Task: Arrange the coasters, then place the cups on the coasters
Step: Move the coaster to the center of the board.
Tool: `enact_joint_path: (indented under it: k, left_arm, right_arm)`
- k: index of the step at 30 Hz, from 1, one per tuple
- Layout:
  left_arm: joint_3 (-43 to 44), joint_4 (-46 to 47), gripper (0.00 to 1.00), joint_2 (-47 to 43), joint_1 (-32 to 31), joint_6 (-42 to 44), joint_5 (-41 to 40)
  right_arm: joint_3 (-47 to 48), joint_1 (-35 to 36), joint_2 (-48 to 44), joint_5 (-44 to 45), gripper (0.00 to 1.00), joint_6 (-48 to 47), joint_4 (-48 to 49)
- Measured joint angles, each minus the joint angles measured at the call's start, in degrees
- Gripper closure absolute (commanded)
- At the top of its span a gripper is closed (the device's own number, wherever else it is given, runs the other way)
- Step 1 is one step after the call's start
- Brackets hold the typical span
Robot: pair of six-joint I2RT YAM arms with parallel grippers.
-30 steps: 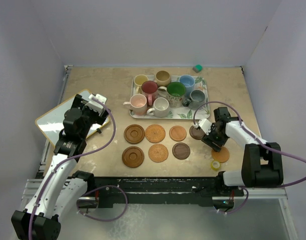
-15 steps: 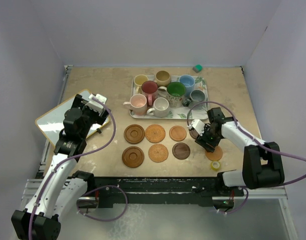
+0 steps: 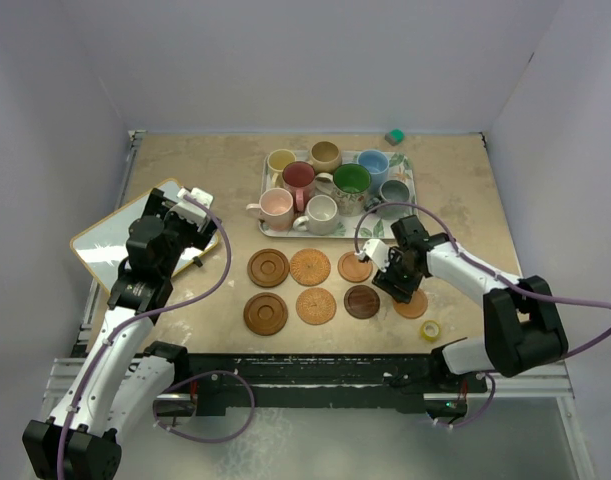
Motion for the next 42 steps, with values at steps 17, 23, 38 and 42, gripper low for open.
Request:
enact_joint_path:
  k: [17,23,38,42]
  left_arm:
    - [0.0,0.0,0.05,0.0,0.0,0.0,0.0]
    - [0.0,0.0,0.05,0.0,0.0,0.0,0.0]
    - [0.0,0.0,0.05,0.5,0.0,0.0,0.0]
    - [0.0,0.0,0.05,0.5,0.0,0.0,0.0]
  right_arm:
    - [0.9,1.9,0.9,-0.5,0.38,2.1,1.6]
    - [0.9,1.9,1.0,-0.6,0.38,2.1,2.6]
    - [3.3,1.9,-1.7,-2.1,0.35,1.8,-0.9]
    - [5.4,1.9,-5.2,-2.2,0.33,2.0,-3.1]
